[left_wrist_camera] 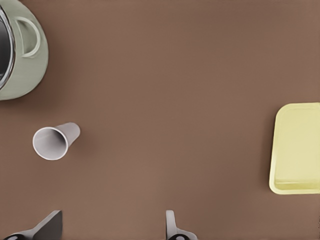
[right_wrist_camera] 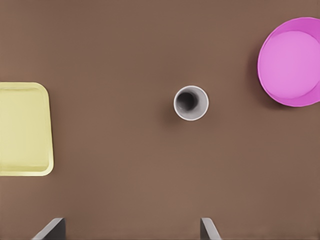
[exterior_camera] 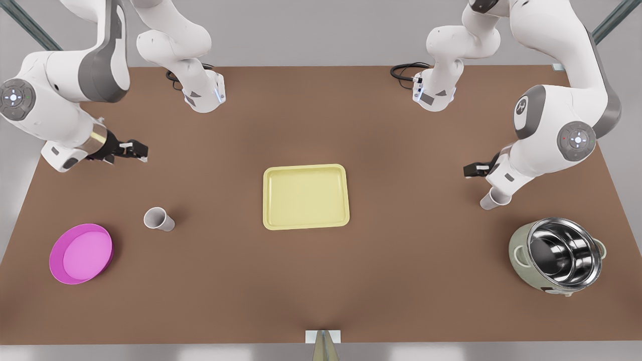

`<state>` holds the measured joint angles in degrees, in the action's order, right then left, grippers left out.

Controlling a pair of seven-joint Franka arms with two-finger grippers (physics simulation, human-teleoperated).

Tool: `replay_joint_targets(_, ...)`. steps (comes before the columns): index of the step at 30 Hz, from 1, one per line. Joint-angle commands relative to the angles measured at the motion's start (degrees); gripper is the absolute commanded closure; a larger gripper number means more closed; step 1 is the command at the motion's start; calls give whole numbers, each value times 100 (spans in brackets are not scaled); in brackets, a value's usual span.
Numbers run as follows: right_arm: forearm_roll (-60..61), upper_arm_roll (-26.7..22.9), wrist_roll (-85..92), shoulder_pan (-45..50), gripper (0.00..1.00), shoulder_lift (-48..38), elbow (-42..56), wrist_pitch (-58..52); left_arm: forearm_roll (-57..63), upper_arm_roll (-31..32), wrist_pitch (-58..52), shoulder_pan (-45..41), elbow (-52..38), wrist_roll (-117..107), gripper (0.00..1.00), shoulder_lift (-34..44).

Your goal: Use both arms to respectively pick up the white IKEA cups from the middle-left and middle-right positions, then place the white IKEA cups onto the middle-middle tray, ensuring that the cups remain upright and do not tip over

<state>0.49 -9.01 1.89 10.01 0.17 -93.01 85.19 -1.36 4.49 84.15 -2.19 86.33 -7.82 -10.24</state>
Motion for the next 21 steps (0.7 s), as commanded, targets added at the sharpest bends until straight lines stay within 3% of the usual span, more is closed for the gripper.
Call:
replay_joint_targets(1,4,-75,-110,203,0,17,2,-2,-83,-1,146,17,-3,352,0,14)
replay_joint_targets(3,-162,-84,-75,176,0,386,186,24,-66,-1,207,113,24,343,0,-82)
replay_joint_targets(7,135,-136,188,-254,0,1387,572,437,-48,-1354,1849,219,919,1440,0,-496)
replay_joint_targets(10,400,-127,206,-659,0,2267,837,1281,-48,-1557,2554,237,1755,1530,0,-558)
replay_joint_targets(11,400,-127,294,-711,0,2426,846,1509,-48,-1627,3423,237,2308,1547,0,-566)
replay_joint_targets(16,690,-119,514,-799,0,3015,775,2151,-39,-1979,3741,237,2388,1556,0,-672)
replay_joint_targets(18,690,-110,610,-843,0,3015,231,2924,-40,-1988,4180,246,2687,1556,0,-742)
replay_joint_targets(21,777,-110,733,-1037,0,3006,-165,3170,-48,-2066,4681,360,3012,1547,0,-848)
